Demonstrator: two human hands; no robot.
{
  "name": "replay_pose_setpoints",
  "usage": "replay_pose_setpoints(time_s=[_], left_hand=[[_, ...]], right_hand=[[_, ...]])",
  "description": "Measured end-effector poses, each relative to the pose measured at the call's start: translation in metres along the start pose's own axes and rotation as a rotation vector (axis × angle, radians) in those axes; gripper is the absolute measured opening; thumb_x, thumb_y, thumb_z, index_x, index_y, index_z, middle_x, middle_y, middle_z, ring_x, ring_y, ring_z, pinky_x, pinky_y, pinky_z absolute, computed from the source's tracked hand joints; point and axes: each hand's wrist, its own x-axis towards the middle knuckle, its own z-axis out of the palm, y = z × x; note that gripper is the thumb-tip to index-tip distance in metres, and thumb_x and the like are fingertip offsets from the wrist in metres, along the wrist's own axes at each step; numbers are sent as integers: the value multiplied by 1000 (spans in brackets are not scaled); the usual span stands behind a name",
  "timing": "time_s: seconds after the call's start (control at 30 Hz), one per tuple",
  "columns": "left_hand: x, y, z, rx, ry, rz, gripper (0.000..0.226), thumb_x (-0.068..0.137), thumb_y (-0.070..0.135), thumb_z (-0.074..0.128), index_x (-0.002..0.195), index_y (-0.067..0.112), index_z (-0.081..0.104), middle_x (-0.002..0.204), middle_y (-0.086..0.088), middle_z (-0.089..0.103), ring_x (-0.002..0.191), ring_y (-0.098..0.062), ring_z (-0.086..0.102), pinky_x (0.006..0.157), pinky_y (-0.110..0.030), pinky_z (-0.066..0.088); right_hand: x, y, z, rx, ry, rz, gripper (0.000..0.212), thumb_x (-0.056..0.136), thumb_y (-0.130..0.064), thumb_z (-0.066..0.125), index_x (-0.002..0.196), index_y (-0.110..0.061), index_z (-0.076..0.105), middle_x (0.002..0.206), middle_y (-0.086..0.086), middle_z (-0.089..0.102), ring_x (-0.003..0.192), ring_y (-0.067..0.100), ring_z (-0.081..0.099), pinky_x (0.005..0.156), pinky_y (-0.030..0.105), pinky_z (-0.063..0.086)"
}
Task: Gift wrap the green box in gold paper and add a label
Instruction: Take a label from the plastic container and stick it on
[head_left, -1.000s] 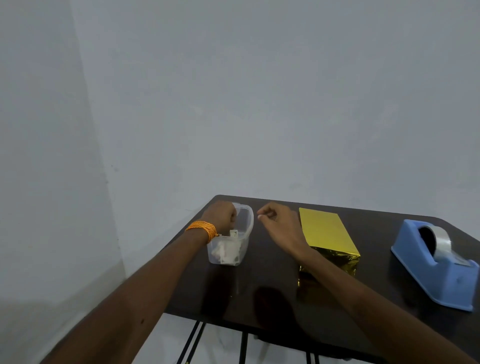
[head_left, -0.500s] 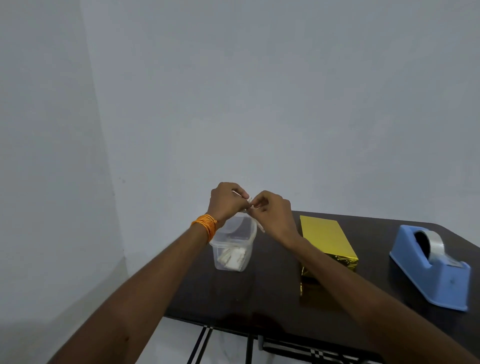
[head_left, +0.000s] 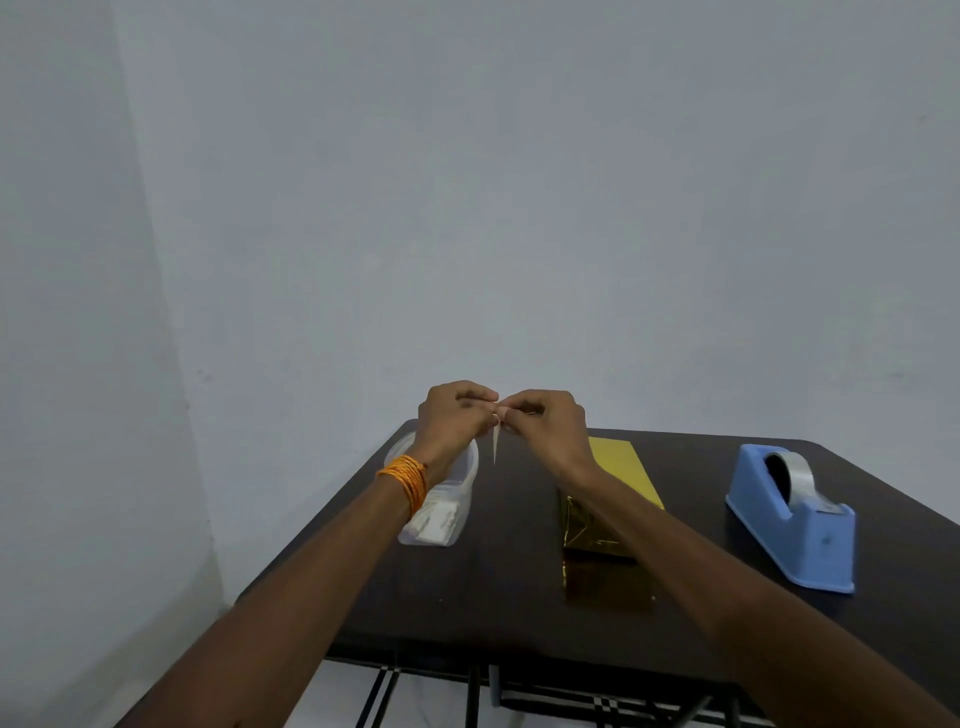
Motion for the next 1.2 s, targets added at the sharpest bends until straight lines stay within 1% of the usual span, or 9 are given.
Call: replay_pose_setpoints(time_s=[0.2, 0.37, 0.5, 0.7, 0.77, 0.87, 1.03, 1.1, 1.2], left_hand=[[-8, -3, 10, 40, -9, 113, 25, 76, 2, 77, 98, 12, 73, 92, -3, 72, 88, -12, 68, 60, -11, 51], [-8, -4, 11, 7, -27, 105, 26, 77, 2, 77, 100, 12, 72, 93, -7, 71, 89, -17, 68, 62, -13, 53], [-3, -8, 7, 41, -79, 122, 23, 78, 2, 77, 99, 10, 73, 93, -9, 72, 90, -22, 69, 71, -23, 58], [10, -13, -1, 218, -1, 49, 20, 85, 5, 71, 105, 8, 72, 99, -4, 68, 88, -16, 64, 79, -28, 58], [14, -14, -1, 286, 8, 36, 16, 87, 2, 66, 101, 5, 73, 99, -8, 68, 90, -22, 64, 80, -32, 58], [22, -14, 2, 396, 17, 6, 15, 86, -2, 59, 91, 0, 73, 97, -13, 68, 91, -28, 63, 79, -37, 57], [32, -15, 9, 595, -5, -9, 22, 87, -1, 55, 102, -4, 71, 108, -19, 67, 96, -33, 62, 79, -37, 55], [33, -12, 12, 708, -98, -10, 25, 89, 0, 55, 108, -4, 70, 113, -18, 66, 102, -34, 61, 85, -39, 55], [36, -5, 21, 867, -472, -87, 29, 91, -3, 52, 115, 0, 68, 121, -16, 64, 109, -29, 60, 82, -30, 52]], right_hand=[[-6, 2, -7, 154, 11, 90, 15, 85, -1, 69, 88, -12, 79, 83, 2, 76, 79, 15, 74, 80, 31, 62], [-5, 4, -15, 305, -26, 187, 11, 82, -2, 76, 89, -9, 78, 87, 5, 76, 88, 20, 74, 82, 34, 61], [-3, 8, -20, 305, -30, 231, 14, 84, 2, 73, 91, -9, 77, 93, 10, 75, 88, 23, 73, 79, 35, 62], [0, 17, -31, 261, 115, 272, 13, 90, 2, 66, 96, -8, 73, 90, 6, 69, 76, 13, 68, 73, 24, 60], [2, 22, -38, 239, 184, 283, 16, 92, 1, 62, 100, -8, 72, 92, 8, 69, 74, 13, 67, 74, 24, 60], [4, 27, -51, 192, 305, 289, 22, 94, 2, 55, 100, -14, 68, 92, 8, 68, 73, 13, 67, 67, 22, 56], [8, 35, -73, 158, 458, 253, 23, 98, 3, 51, 104, -15, 65, 101, 5, 65, 78, 15, 68, 66, 24, 56], [11, 38, -81, 155, 490, 246, 22, 99, 1, 50, 104, -15, 64, 105, 6, 64, 79, 15, 68, 65, 22, 55], [11, 43, -88, 138, 481, 242, 20, 100, -2, 50, 104, -14, 64, 107, 6, 64, 79, 15, 68, 64, 21, 54]])
